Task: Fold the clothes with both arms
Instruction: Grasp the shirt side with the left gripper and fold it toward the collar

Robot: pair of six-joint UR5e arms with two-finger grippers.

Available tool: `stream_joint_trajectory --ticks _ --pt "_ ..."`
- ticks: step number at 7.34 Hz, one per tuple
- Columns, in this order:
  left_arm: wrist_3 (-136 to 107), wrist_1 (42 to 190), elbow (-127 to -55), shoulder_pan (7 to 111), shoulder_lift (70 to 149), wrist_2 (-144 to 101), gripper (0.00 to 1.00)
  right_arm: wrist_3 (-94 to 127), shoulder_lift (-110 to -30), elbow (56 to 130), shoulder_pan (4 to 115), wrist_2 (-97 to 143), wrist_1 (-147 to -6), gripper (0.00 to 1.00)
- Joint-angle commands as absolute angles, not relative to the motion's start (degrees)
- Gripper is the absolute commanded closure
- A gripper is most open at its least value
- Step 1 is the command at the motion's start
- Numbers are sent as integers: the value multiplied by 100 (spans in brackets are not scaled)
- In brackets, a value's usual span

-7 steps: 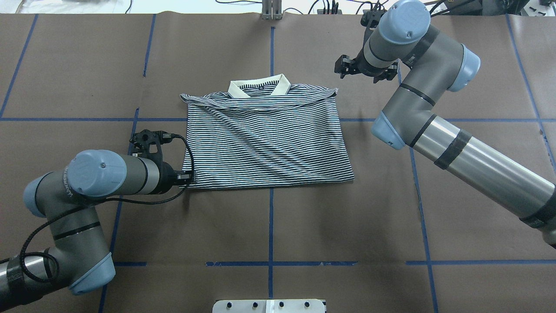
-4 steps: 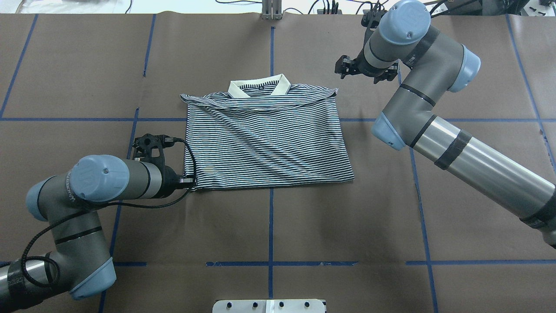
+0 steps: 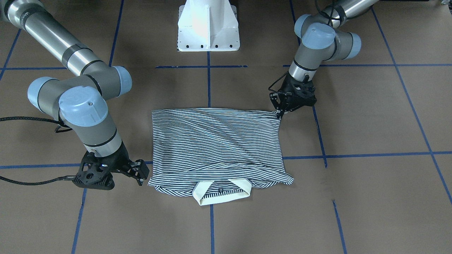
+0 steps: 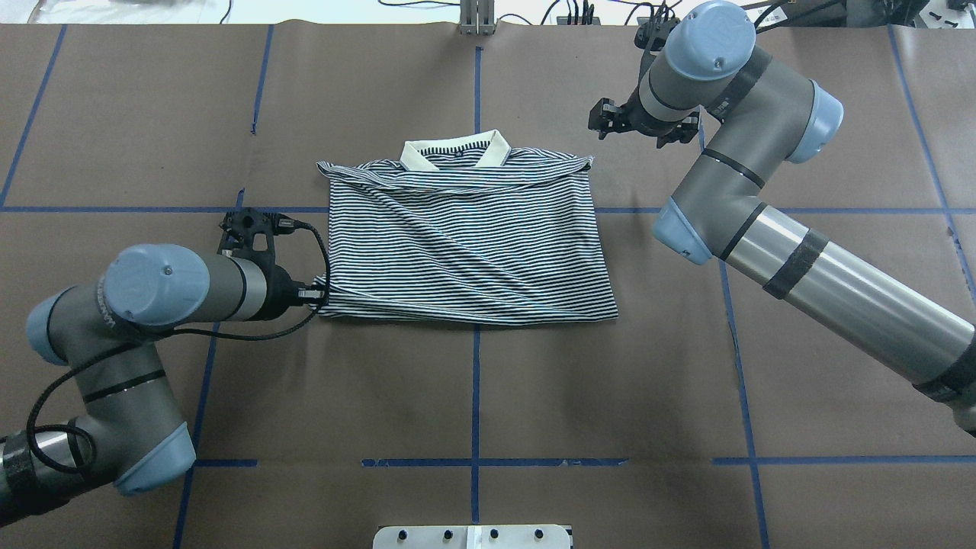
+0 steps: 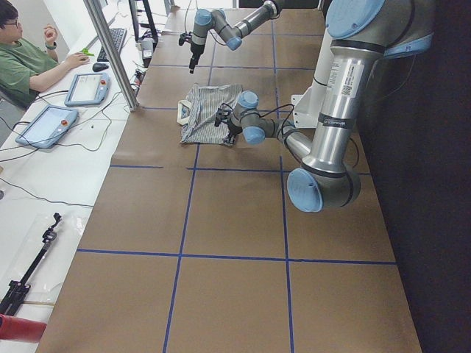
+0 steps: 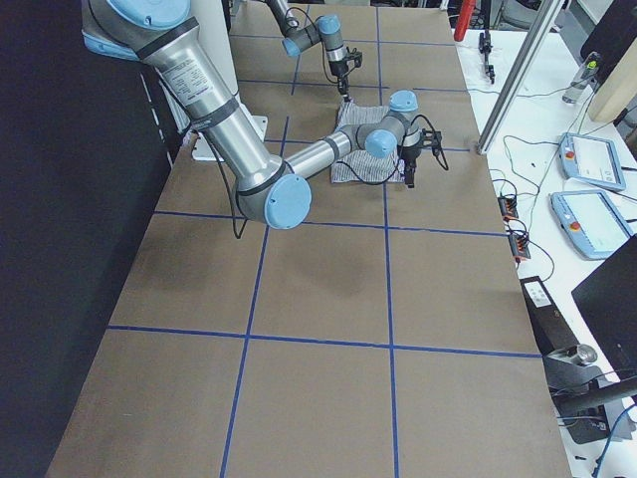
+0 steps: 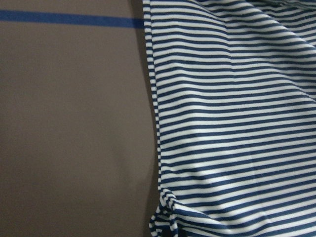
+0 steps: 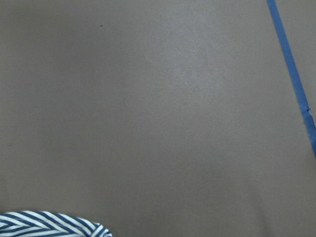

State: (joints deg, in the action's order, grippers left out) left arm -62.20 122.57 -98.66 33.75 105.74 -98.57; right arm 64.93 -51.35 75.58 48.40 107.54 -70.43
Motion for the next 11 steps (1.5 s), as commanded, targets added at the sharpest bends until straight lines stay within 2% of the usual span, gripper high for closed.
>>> stream_joint_trajectory --ticks 1,2,5,6,7,8,9,10,11 --pt "-5259 12278 -9285 4215 10800 -9870 100 6521 -5168 7559 4834 10749 -7040 0" --pt "-5091 12296 -8707 4471 11298 -9870 100 6495 -5194 7550 4834 10749 -7040 0" --pt "-5054 13003 -6196 5079 12968 -9652 100 6521 -5247 7550 4834 10749 -7040 0" --pt "-4584 13347 -5535 5211 13216 -9337 100 6530 -5247 7559 4834 10740 -7040 0" --pt "-4405 13420 -5485 5316 13184 -9334 100 6539 -5247 7550 4843 10732 -7049 0" --pt "-4395 13456 -5493 5317 13053 -9334 74 6548 -5264 7550 4834 10723 -7049 0" --pt "-4081 13552 -5545 5309 12921 -9351 1 6783 -5256 7550 4782 10653 -7040 0" --pt "-3669 13701 -5581 5404 12920 -9517 0 7377 -5091 7532 4633 10522 -7040 3" --pt "-3508 13728 -5581 5553 12911 -9980 0 7861 -4871 7480 4510 10268 -7057 12"
